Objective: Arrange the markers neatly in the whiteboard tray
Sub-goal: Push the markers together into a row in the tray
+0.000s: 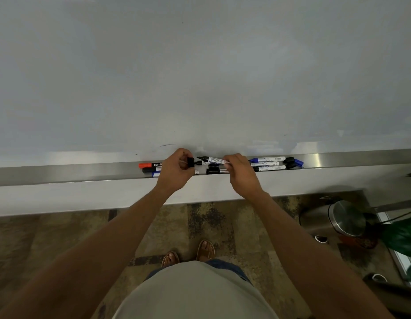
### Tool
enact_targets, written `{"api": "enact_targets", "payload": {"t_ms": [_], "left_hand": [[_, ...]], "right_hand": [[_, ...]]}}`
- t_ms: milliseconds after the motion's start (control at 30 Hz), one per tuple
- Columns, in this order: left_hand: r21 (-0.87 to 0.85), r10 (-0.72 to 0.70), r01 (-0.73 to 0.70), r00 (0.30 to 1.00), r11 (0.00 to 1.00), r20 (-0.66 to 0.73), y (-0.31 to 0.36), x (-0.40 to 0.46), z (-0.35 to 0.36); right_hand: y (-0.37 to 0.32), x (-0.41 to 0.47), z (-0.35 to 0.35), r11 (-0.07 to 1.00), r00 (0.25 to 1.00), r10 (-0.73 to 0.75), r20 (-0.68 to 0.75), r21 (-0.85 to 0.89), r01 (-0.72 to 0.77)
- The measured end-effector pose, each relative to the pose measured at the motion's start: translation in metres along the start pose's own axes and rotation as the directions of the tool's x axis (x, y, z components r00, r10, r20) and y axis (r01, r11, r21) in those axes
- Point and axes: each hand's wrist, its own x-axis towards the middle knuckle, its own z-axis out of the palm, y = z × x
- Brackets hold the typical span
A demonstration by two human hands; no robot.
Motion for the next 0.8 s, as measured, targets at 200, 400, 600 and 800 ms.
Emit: {"api": "enact_targets", "payload": {"t_ms": [200,400,600,800], "left_hand": [[0.082,0.051,-0.055,0.997,0.995,0.052,0.005,0.004,-0.003],[0.144,0.043,-0.052,0.997,0.988,0.059,0.006,0.004,-0.007],[0.134,0.027,-0.034,0.998,0.990,0.054,0.006,0.005,-0.011],[0.122,0.011,-0.018,0.998,0.992,0.061,0.003,0.006,-0.015]], "right_hand": [[-0.009,0.004,-0.004,0.995,0.996,-0.086,0.021,-0.040,0.087],[-0.013,0.007,-0.006,0.994,0.996,-0.084,0.035,-0.073,0.086],[-0.011,0.006,-0.005,0.996,0.997,-0.059,0.054,-0.061,0.063],[-0.008,0.004,-0.002,0.998,0.996,0.003,0.086,-0.060,0.002]]}}
